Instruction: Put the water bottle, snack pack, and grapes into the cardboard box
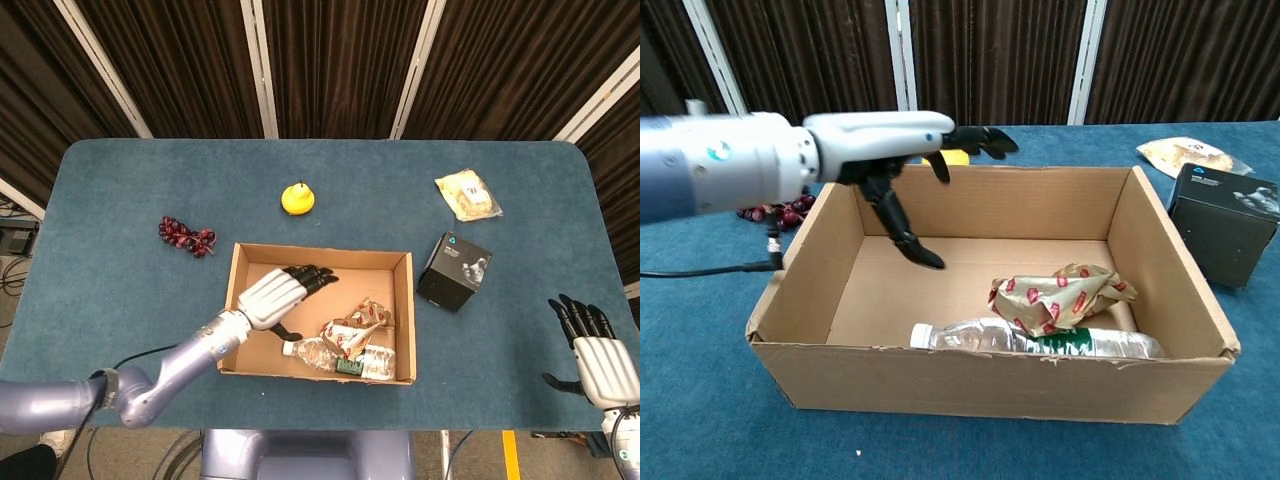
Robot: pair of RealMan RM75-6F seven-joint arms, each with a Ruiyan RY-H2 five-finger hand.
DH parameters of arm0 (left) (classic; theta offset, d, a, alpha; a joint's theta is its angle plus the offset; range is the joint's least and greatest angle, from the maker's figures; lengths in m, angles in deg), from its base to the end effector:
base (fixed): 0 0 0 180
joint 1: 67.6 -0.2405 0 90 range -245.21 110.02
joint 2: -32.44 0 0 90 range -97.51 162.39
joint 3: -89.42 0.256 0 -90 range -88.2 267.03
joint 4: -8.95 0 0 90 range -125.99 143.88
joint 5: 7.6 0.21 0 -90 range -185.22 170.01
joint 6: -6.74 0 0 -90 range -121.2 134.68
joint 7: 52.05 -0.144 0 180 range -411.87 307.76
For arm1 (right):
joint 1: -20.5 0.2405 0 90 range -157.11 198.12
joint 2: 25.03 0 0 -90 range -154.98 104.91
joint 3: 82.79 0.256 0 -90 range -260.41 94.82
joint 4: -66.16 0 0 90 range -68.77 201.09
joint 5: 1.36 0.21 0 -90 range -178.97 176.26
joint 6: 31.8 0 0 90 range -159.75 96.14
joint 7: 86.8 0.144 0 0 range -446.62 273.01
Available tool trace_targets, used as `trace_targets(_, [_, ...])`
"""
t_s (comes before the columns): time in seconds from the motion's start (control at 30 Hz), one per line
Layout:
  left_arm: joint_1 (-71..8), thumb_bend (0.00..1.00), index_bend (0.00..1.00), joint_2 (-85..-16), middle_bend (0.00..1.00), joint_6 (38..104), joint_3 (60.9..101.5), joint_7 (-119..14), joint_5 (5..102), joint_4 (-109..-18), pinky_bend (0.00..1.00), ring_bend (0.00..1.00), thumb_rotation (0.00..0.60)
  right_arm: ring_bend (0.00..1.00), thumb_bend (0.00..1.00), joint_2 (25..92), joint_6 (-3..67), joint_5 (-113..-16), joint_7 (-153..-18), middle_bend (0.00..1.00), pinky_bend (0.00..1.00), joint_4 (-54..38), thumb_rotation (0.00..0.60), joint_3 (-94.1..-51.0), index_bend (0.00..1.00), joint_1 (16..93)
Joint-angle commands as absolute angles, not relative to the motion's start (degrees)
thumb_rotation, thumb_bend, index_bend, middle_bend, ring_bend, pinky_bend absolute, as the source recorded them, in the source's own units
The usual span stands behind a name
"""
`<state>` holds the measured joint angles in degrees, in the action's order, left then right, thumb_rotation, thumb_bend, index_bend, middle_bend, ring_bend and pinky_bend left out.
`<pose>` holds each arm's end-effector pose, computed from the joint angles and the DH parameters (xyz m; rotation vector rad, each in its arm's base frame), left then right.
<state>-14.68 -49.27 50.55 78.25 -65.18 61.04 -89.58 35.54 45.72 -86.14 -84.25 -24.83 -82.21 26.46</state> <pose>-0.0503 0.3191 -0.0129 -2.2558 -0.9433 -1.0747 -0.3317 -0.1778 0.1616 1.4668 -0.9945 0.7668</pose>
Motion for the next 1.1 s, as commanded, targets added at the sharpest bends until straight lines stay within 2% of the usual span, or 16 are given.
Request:
trace_targets(0.03, [-17.9, 0.0, 0.0, -42.4, 0.0, 54.4, 79.1, -64.4, 63.0, -93.4, 0.12, 0.0, 0.6, 0.0, 0.03, 35.7, 45.7, -86.3, -84.6, 0.0, 0.0, -25.0, 0.6, -82.3, 0.0, 26.4])
trace_targets(0.17, [-22.4, 0.0, 0.0, -36.0, 0.0, 60.1, 81.2, -65.6, 65.7, -93.3, 0.11, 0.0, 0.6, 0.0, 0.03, 36.0, 45.5, -86.2, -85.3, 0.0, 0.0, -24.8, 0.6, -82.4, 0.0, 26.5])
trace_targets(0.27, [-24.6, 0.0, 0.0, -33.7, 0.0, 62.5, 81.7, -65.6, 65.1, -90.6, 0.11, 0.0, 0.599, 0.0, 0.03, 36.4, 45.0, -85.9, -86.3, 0.0, 0.0, -24.8, 0.6, -82.4, 0.0, 26.7])
trace_targets(0.47, [-26.2, 0.0, 0.0, -33.2, 0.0, 62.0, 82.4, -64.8, 61.8, -82.9, 0.11, 0.0, 0.6, 0.0, 0.03, 37.0, 44.3, -84.4, -88.1, 0.0, 0.0, -25.1, 0.6, -81.8, 0.0, 27.0])
trace_targets(0.73, [-24.8, 0.0, 0.0, -41.0, 0.0, 54.3, 82.8, -61.0, 56.5, -66.7, 0.11, 0.0, 0.599, 0.0, 0.03, 37.4, 45.4, -83.8, -90.4, 0.0, 0.0, -26.2, 0.6, -81.4, 0.0, 26.6])
trace_targets(0.87, [-23.3, 0.0, 0.06, -45.5, 0.0, 51.3, 82.7, -59.9, 56.4, -58.8, 0.11, 0.0, 0.6, 0.0, 0.03, 38.0, 44.4, -83.0, -91.5, 0.0, 0.0, -26.1, 0.6, -81.3, 0.0, 27.0])
trace_targets(1.1, [-20.6, 0.08, 0.1, -53.0, 0.0, 46.1, 82.3, -57.2, 56.4, -47.2, 0.11, 0.0, 0.599, 0.0, 0.03, 38.5, 43.3, -81.5, -92.8, 0.0, 0.0, -26.0, 0.6, -80.9, 0.0, 27.5])
